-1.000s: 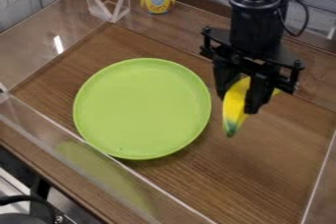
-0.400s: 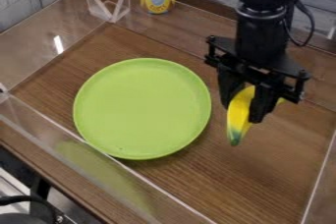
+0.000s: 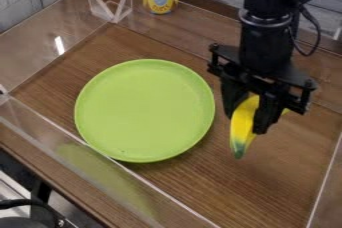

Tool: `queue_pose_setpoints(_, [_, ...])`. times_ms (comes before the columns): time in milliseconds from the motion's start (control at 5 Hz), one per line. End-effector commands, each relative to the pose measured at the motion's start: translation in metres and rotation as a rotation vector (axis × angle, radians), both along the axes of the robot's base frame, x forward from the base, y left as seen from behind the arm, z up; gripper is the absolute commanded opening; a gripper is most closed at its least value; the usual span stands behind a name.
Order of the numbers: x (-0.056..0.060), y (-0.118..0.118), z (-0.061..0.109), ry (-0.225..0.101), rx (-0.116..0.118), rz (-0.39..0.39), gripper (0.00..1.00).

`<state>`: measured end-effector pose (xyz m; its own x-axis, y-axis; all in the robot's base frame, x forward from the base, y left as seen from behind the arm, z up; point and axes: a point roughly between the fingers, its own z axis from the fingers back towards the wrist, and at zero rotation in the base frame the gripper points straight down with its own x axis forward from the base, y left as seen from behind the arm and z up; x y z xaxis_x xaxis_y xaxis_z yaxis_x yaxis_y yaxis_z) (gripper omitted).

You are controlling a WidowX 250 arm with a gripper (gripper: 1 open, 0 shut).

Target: Remove the banana from inside the green plate and put it on the table

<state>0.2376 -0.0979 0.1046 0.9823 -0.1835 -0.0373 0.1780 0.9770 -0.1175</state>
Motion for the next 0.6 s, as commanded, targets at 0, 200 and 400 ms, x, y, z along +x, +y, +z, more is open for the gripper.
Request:
queue_pose_setpoints(0, [-0.0022, -0.0053, 0.0156, -0.052, -0.024, -0.011, 0.00])
queue_pose_setpoints(200, [-0.0053, -0.0077, 0.0161, -0.046, -0.027, -0.018, 0.00])
queue_pose_setpoints(400, [-0.0083, -0.0096, 0.0163, -0.040, -0.028, -0.025, 0.00])
